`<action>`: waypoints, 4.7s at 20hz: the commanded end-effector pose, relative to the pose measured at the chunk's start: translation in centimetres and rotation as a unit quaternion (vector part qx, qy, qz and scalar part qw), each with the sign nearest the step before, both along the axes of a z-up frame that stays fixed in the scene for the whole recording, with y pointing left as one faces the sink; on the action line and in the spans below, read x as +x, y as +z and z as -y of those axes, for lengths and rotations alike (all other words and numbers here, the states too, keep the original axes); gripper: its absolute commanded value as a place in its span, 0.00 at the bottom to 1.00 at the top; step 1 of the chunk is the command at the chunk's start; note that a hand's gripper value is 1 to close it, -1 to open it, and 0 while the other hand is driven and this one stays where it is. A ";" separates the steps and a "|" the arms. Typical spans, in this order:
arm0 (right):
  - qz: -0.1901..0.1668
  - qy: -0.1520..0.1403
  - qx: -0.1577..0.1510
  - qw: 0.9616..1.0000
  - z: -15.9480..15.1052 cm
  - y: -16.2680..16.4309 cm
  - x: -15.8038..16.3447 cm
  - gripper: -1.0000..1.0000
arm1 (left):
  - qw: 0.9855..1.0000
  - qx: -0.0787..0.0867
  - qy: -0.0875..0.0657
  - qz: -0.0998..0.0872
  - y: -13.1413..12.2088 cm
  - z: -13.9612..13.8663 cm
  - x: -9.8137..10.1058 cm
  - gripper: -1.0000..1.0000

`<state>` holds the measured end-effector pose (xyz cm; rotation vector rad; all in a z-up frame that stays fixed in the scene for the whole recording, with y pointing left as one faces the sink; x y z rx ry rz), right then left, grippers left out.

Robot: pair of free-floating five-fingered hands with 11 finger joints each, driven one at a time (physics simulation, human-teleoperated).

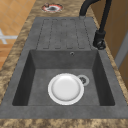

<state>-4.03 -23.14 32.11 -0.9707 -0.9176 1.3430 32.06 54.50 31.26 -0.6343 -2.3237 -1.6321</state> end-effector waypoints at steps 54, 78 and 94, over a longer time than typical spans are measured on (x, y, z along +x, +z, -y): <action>0.000 0.000 0.000 1.000 0.0 0.0 0.0 0.50 | 0.999 0.039 0.001 0.005 31.9 26.0 -24.0 1.00; 0.000 0.000 0.000 1.000 0.0 0.0 0.0 0.50 | 0.998 0.055 -0.006 -0.011 48.4 37.3 -30.2 1.00; 0.000 0.000 0.000 1.000 0.0 0.0 0.0 0.50 | 0.999 0.048 0.003 -0.004 53.4 45.7 -23.8 1.00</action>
